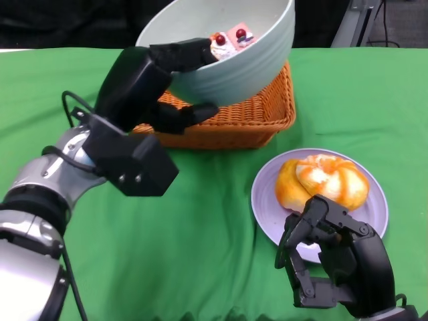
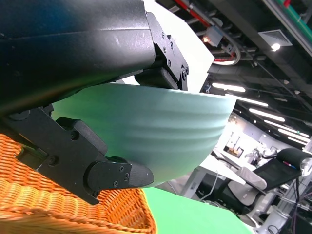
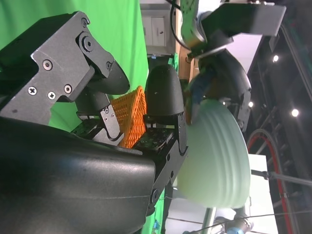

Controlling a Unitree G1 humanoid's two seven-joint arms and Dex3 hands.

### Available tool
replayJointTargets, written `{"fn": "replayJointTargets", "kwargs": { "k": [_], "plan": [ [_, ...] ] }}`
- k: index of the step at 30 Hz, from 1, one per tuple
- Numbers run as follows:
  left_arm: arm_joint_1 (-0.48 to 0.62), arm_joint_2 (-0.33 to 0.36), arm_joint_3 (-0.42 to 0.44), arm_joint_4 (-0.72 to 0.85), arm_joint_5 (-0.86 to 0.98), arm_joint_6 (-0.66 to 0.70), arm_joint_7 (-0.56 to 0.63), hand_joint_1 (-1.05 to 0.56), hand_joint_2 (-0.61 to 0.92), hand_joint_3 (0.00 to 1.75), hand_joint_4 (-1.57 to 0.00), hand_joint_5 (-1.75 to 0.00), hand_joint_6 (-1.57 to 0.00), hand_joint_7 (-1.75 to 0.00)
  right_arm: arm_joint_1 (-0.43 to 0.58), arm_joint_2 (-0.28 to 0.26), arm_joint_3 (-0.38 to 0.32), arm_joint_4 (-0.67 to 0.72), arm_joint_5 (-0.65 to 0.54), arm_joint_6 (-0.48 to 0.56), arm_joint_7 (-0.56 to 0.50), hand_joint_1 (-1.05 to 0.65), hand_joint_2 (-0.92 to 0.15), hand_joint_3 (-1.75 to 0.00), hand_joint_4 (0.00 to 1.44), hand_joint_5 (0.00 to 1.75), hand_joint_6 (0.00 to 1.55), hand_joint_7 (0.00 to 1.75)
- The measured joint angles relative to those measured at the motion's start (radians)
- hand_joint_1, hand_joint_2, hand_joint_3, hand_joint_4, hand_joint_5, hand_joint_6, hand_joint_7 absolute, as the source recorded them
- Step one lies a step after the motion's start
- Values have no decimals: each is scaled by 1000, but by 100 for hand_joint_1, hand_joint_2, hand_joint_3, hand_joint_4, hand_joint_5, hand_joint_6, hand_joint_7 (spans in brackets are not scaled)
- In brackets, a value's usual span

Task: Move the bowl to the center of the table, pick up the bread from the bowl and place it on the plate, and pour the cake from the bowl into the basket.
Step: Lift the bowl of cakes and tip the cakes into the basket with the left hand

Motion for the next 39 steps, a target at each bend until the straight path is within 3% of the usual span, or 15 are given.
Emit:
{"fn": "replayJointTargets", "kwargs": {
  "k": [3,6,12,22,31,39],
  "plan": [
    [-12,-20,17,2,-12,33,-28,-22,81,61,-74,-175,-78,-108,0,1,0,3,1,0,8,9,-35,-145,83,170,66,150],
    [-35,-38,31,13,-36,79,-60,-24,85,54,-75,-175,-74,-125,-1,2,0,8,2,0,14,11,-36,-145,83,171,66,150],
    [-90,-86,96,33,-129,139,-172,-23,89,50,-78,-175,-69,-141,-1,3,0,9,1,1,19,12,-36,-145,82,170,66,147],
    [-105,-193,264,46,-355,318,-397,-25,91,51,-82,-175,-70,-138,-12,3,-4,45,3,-1,45,12,-36,-144,82,170,67,144],
    [-138,-275,452,45,-604,498,-605,-26,90,50,-68,-175,-62,-147,-15,9,-3,58,-4,-23,42,14,-36,-145,82,169,69,144],
    [-158,-291,540,41,-710,632,-689,-25,89,46,-66,-175,-59,-156,-35,14,-4,103,-18,-79,36,14,-35,-145,82,169,70,144]
  ]
}}
